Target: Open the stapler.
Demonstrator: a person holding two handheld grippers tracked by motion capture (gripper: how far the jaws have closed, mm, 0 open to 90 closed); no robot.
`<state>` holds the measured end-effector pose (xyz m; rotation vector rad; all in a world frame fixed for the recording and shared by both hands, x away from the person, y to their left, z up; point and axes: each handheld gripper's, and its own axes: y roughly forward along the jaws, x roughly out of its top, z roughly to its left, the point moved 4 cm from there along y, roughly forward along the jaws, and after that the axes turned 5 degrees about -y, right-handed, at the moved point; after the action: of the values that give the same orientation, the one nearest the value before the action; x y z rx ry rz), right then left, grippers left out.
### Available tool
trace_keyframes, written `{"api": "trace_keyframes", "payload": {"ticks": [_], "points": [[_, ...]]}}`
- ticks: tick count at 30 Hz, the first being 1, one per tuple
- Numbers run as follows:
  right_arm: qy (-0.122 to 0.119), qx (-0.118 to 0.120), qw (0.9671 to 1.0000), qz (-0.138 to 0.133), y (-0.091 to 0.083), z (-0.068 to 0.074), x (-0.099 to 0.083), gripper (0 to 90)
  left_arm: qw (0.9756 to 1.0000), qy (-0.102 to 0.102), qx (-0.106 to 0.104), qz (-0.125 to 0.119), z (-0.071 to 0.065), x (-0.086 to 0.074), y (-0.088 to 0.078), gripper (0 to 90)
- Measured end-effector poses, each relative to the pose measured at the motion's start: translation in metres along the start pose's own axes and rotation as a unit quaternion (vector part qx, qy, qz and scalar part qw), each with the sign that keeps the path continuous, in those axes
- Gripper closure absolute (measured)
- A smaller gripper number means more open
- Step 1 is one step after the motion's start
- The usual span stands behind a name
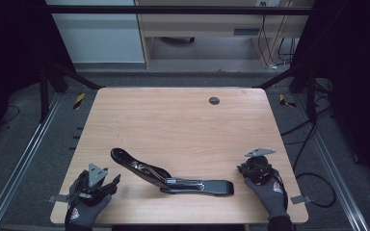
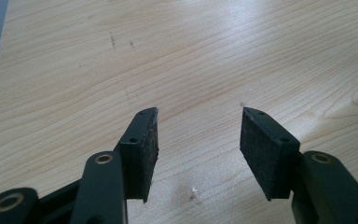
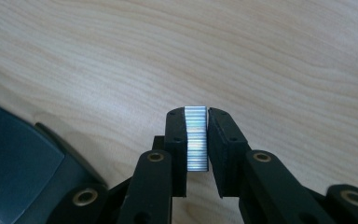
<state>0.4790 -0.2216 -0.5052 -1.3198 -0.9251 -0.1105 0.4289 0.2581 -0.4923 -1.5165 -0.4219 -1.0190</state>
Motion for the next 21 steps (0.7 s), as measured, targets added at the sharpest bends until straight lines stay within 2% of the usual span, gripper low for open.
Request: {"api": "trace_keyframes", "payload": {"ticks": [1, 2, 4, 6, 8, 10, 11, 14, 15, 16, 21], "points": [[-0.013, -0.004, 0.9999, -0.001, 0.0, -0.001, -0.002, 78.3, 1.0, 0.0, 0.0, 0.0, 0.0, 0.0, 0.0, 46.4], [-0.005, 0.002, 1.0, 0.001, -0.002, 0.0, -0.004, 78.2, 1.0, -0.001, 0.001, -0.001, 0.001, 0.0, 0.0, 46.4], [-0.009, 0.008, 0.9999, 0.002, -0.006, 0.001, -0.009, 78.3, 1.0, -0.002, 0.001, 0.0, 0.001, 0.0, 0.0, 46.4], [-0.022, 0.003, 0.9998, 0.0, -0.009, -0.001, -0.013, 78.3, 1.0, -0.002, 0.001, 0.0, 0.001, 0.0, 0.0, 46.5], [-0.013, 0.007, 0.9999, 0.001, -0.014, 0.0, -0.018, 78.3, 1.0, -0.001, 0.001, 0.0, 0.001, 0.0, 0.0, 46.4], [-0.027, 0.003, 0.9996, 0.0, -0.016, -0.002, -0.023, 78.3, 1.0, -0.001, 0.001, 0.001, 0.001, 0.0, 0.0, 46.5], [-0.025, 0.004, 0.9997, 0.002, -0.017, -0.002, -0.025, 78.3, 1.0, 0.0, 0.001, 0.001, 0.001, 0.0, 0.0, 46.5], [-0.028, 0.001, 0.9996, 0.007, -0.017, -0.004, -0.03, 78.2, 1.0, 0.001, 0.001, 0.003, 0.0, 0.0, 0.0, 46.5], [-0.017, 0.005, 0.9998, 0.012, -0.018, -0.003, -0.031, 78.2, 1.0, 0.001, 0.001, 0.003, 0.001, 0.0, 0.0, 46.4], [-0.026, 0.002, 0.9996, 0.01, -0.017, -0.005, -0.032, 78.2, 1.0, 0.001, 0.001, 0.003, 0.001, 0.0, 0.0, 46.4], [-0.036, -0.001, 0.9991, 0.024, -0.014, -0.004, -0.034, 78.2, 1.0, 0.0, 0.0, 0.004, 0.001, -0.001, 0.001, 46.4]]}}
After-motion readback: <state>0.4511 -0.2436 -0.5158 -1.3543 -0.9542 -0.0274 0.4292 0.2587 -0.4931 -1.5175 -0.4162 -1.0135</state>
